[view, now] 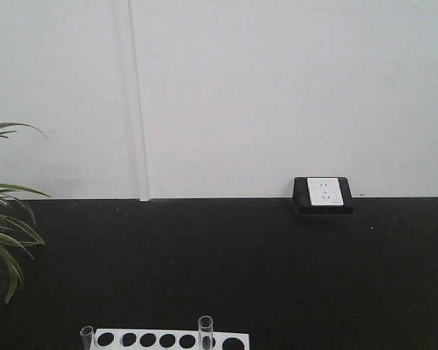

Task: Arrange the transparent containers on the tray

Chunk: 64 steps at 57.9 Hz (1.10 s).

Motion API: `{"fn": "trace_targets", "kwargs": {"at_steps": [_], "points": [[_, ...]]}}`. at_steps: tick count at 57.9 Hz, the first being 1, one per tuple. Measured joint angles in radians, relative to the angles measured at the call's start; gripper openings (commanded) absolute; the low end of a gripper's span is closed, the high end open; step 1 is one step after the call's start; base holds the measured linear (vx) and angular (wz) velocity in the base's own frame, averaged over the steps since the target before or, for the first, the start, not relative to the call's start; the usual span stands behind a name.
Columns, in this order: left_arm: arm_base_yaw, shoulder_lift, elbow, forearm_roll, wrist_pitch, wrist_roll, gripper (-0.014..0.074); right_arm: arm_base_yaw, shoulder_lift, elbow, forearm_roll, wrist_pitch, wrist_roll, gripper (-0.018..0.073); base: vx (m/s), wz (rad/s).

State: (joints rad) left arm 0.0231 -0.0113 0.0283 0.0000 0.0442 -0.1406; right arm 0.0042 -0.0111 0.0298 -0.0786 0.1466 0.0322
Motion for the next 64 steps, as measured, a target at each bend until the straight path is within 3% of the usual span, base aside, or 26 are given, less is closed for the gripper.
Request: {"fn": "trace_targets", "kwargs": {"at_steps": [64], "points": [[0.000,0.000,0.000,0.000,0.000,0.000,0.0058,0.000,0.000,0.000,0.000,0.000,0.000,-0.0011,0.00,0.00]]}}
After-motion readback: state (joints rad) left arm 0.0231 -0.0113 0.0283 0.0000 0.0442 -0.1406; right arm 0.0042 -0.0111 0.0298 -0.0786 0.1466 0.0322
